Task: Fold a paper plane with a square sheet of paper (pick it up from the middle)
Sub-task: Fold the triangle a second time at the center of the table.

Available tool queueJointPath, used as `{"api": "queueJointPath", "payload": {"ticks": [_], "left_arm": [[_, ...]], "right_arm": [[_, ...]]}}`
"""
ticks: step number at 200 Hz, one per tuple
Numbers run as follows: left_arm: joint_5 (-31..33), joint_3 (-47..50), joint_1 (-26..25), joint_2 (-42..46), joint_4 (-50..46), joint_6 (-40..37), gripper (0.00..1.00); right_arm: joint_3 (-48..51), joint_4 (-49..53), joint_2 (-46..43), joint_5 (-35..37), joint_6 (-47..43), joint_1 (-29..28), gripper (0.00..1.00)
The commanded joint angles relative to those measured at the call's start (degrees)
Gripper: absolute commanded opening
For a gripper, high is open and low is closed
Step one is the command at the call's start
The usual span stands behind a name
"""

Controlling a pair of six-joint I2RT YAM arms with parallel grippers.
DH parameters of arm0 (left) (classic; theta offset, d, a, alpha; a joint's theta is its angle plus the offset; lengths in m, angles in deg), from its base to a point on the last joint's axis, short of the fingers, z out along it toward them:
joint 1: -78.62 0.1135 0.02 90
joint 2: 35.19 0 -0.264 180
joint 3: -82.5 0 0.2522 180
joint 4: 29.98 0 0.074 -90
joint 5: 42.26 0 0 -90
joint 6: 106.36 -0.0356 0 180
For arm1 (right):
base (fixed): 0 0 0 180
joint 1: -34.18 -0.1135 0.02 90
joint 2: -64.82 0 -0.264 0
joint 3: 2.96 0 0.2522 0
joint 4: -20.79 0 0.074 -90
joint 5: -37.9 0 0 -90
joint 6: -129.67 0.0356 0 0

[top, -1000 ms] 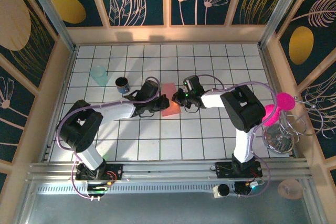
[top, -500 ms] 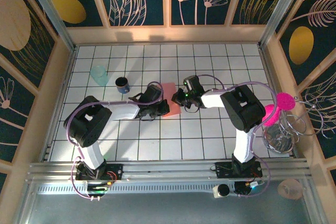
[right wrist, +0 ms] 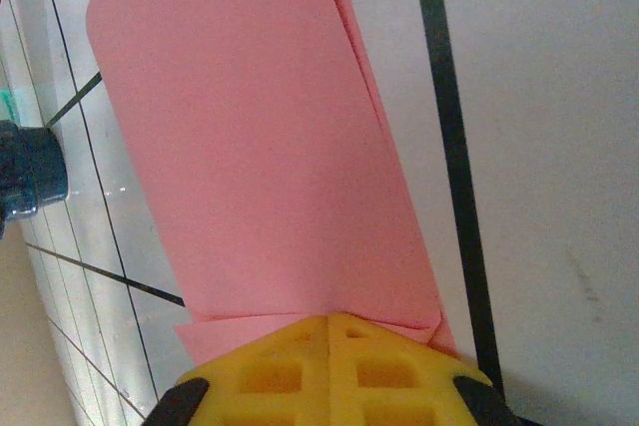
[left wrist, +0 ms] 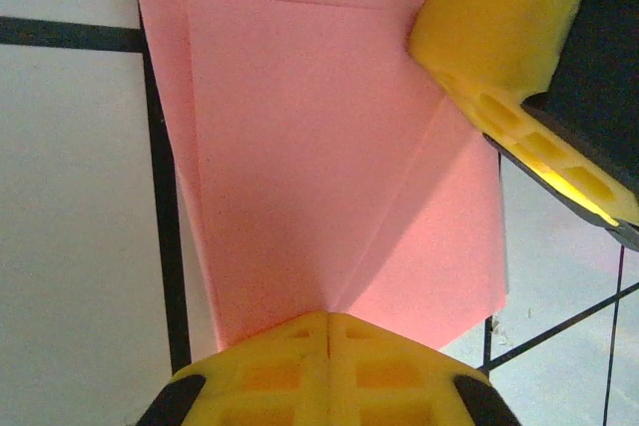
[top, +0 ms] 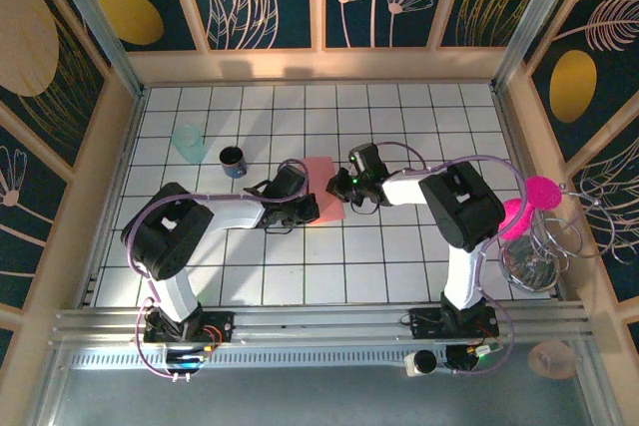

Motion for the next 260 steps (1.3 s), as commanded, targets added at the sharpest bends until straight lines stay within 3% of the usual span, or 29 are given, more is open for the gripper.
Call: {"api": "queueJointPath", "payload": {"ticks": [1, 93, 120, 144, 178, 260], "left_arm": [[0.7, 1.7, -0.2, -1.1, -2.0, -0.6, 0.0], [-1.8, 10.6, -0.3, 7.1, -6.7, -0.5, 0.0], [-0.3, 9.1, -0.2, 11.3, -9.1, -1.6, 0.0], [1.7, 7.0, -0.2, 13.5, -5.3, -1.3, 0.0], [0.2, 3.6, -0.2, 9.6, 0.3, -0.1, 0.0], [4.2, 1.2, -0.2, 1.0, -3.3, -1.1, 0.0]], "right_arm": [[1.6, 7.6, 3.8, 5.7, 0.0, 0.2, 0.0], [1.6, 8.2, 3.6, 6.4, -0.4, 0.3, 0.0], [1.6, 8.1, 3.5, 6.4, -0.4, 0.3, 0.0], [1.8, 7.7, 3.5, 6.3, -0.3, 0.3, 0.0], [2.1, 6.9, 3.4, 5.9, 0.0, 0.3, 0.0], [1.6, 6.5, 2.8, 4.8, -0.5, 0.3, 0.0]]}}
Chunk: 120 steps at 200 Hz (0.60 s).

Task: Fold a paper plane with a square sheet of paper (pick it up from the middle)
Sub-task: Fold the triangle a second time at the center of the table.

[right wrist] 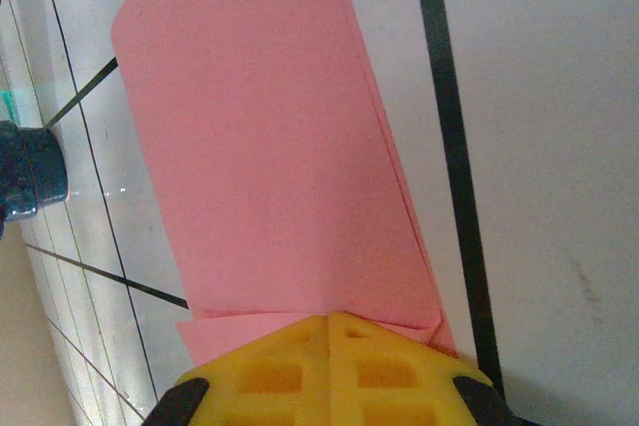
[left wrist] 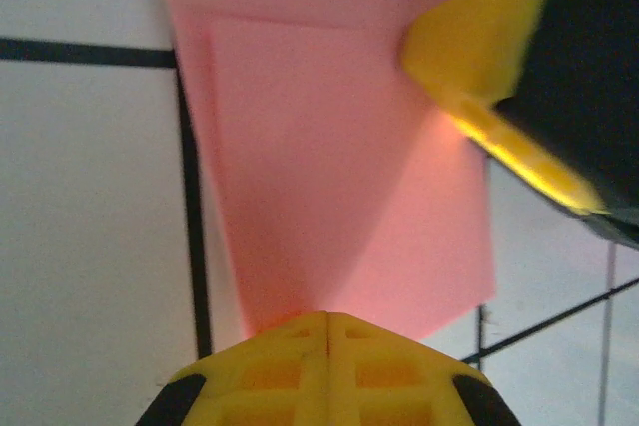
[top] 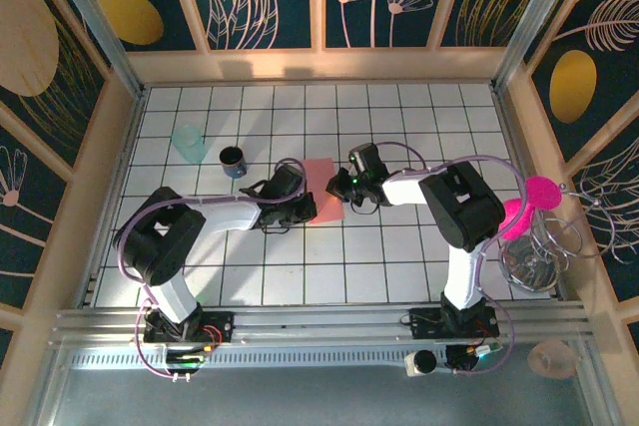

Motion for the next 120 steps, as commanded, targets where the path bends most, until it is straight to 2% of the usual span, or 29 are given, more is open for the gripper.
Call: {"api": "queueJointPath", "payload": {"ticks": [1, 33, 69, 89, 120], "left_arm": [[1.9, 0.7, -0.2, -1.3, -1.7, -0.5, 0.0], [2.3, 3.2, -0.2, -2.0, -1.7, 0.7, 0.0], [1.9, 5.6, -0.2, -1.4, -0.4, 1.6, 0.0], [1.6, 6.0, -0.3, -1.3, -0.2, 1.7, 0.0], [1.4, 6.2, -0.2, -1.0, -0.1, 1.6, 0.0]], "right_arm": [[1.6, 6.5, 2.7, 4.7, -0.5, 0.3, 0.0], [0.6, 5.6, 1.0, 3.2, -2.0, 0.2, 0.0], [-1.2, 3.8, -5.4, 0.2, -8.4, 0.2, 0.0], [-0.8, 2.9, -8.3, -1.5, -10.6, -1.0, 0.0], [0.4, 3.1, -8.2, -2.1, -10.6, -3.7, 0.0]]}}
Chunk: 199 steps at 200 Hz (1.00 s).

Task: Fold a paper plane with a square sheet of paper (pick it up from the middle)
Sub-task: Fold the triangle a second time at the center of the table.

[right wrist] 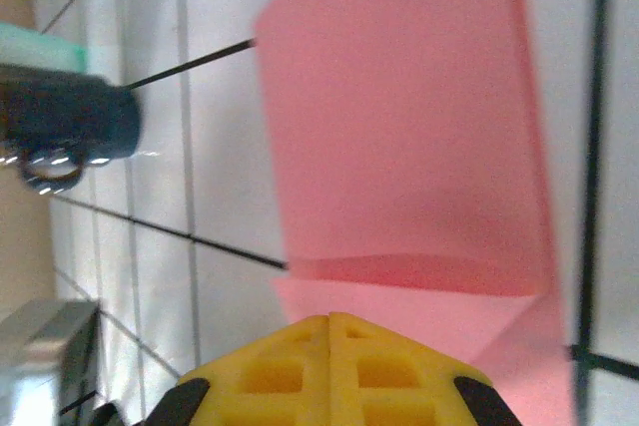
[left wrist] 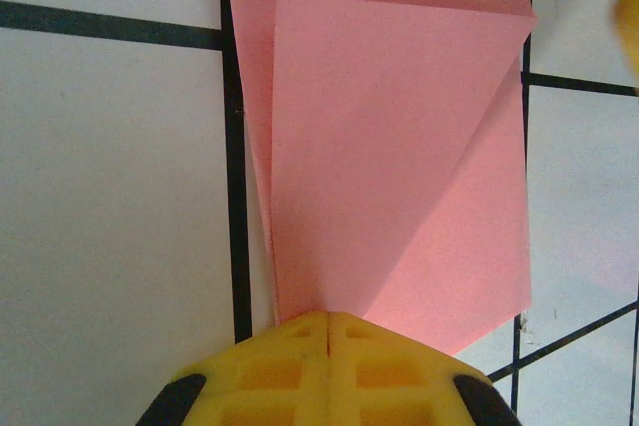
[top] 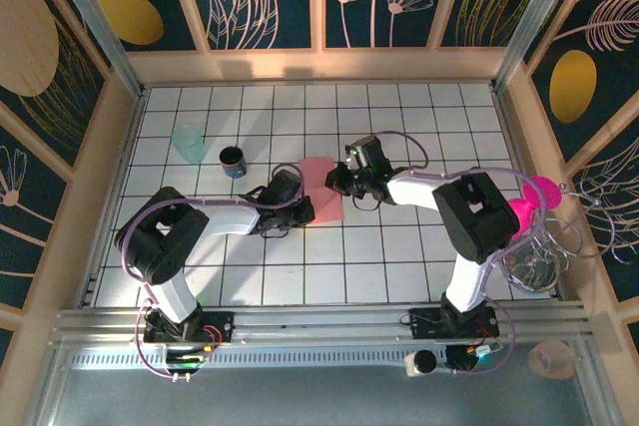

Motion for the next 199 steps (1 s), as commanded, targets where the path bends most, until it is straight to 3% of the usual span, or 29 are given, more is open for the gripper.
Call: {"api": "queueJointPath", "payload": {"ticks": [1, 135, 199], "left_arm": [[0.8, 2.4, -0.2, -0.9, -5.6, 0.6, 0.0], [1.1, 3.0, -0.2, -0.7, -6.1, 0.4, 0.0], [2.7, 3.5, -0.2, -0.2, -7.9, 1.0, 0.0]], "right_arm": [[0.8, 0.5, -0.8, -1.1, -2.3, -2.3, 0.0], [-1.2, 1.5, 6.6, -5.5, -3.7, -4.4, 0.0], [-1.2, 4.8, 7.7, -1.4, -4.4, -2.8, 0.0]]}}
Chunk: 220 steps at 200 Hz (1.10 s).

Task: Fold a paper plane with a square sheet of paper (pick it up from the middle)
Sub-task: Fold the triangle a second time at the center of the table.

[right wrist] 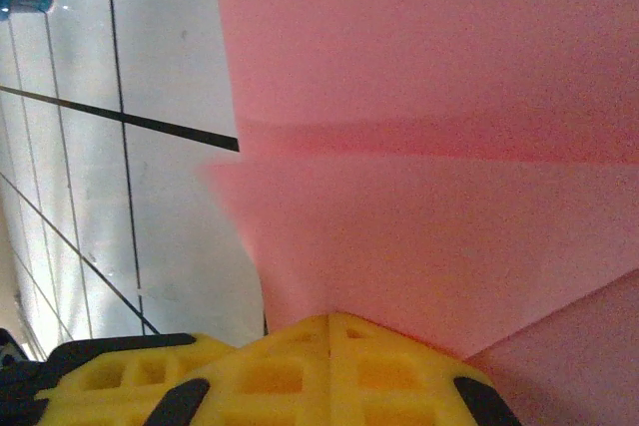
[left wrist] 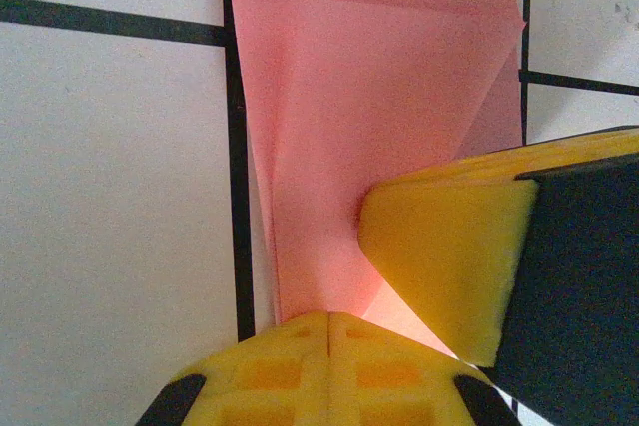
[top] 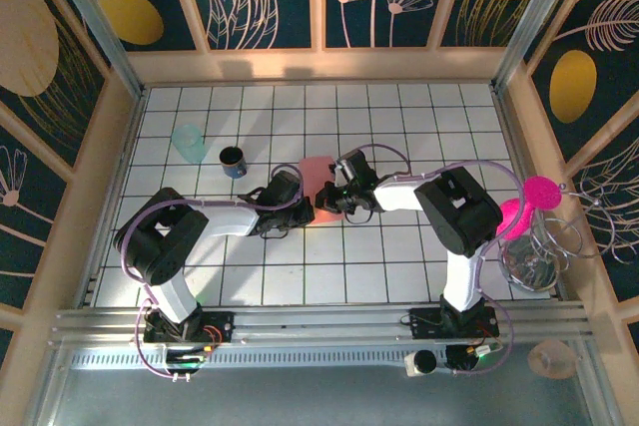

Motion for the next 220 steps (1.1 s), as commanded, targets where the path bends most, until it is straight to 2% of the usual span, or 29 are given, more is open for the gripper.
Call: {"api": "queueJointPath", "payload": {"ticks": [1, 35, 41, 73, 109, 135, 173, 220], "left_arm": [[2.6, 2.6, -0.2, -0.6, -8.8, 1.0, 0.0], [2.3, 4.5, -0.2, -1.2, -8.9, 2.1, 0.0], [2.1, 5.0, -0.3, -1.3, -8.7, 2.3, 0.0], [1.8, 6.3, -0.2, -0.7, -8.0, 2.7, 0.0], [0.5, 4.6, -0.2, 0.1, -6.7, 1.9, 0.0], [0.3, 0.7, -0.2, 3.5, -6.3, 0.2, 0.0], [2.0, -3.3, -0.1, 7.3, -3.4, -1.4, 0.05], [3.2, -5.6, 0.9, 3.5, -3.2, -3.4, 0.09]], "right_arm": [[-1.2, 2.8, 1.6, 2.6, -1.6, 1.3, 0.0], [-2.7, 1.7, 4.4, 3.7, -2.2, 5.6, 0.0], [-3.1, 1.5, 5.0, 3.9, -2.2, 8.1, 0.0], [-5.1, 0.9, 6.3, 4.3, -1.5, 13.6, 0.0], [-7.3, 2.8, 4.4, 5.4, -2.0, 14.5, 0.0], [-4.6, 1.7, -0.9, 4.7, -1.2, 14.0, 0.0], [3.1, -2.0, -9.4, 3.2, 2.6, 12.0, 0.14], [8.8, -8.1, -11.6, 0.3, 10.0, 8.2, 0.31]]}}
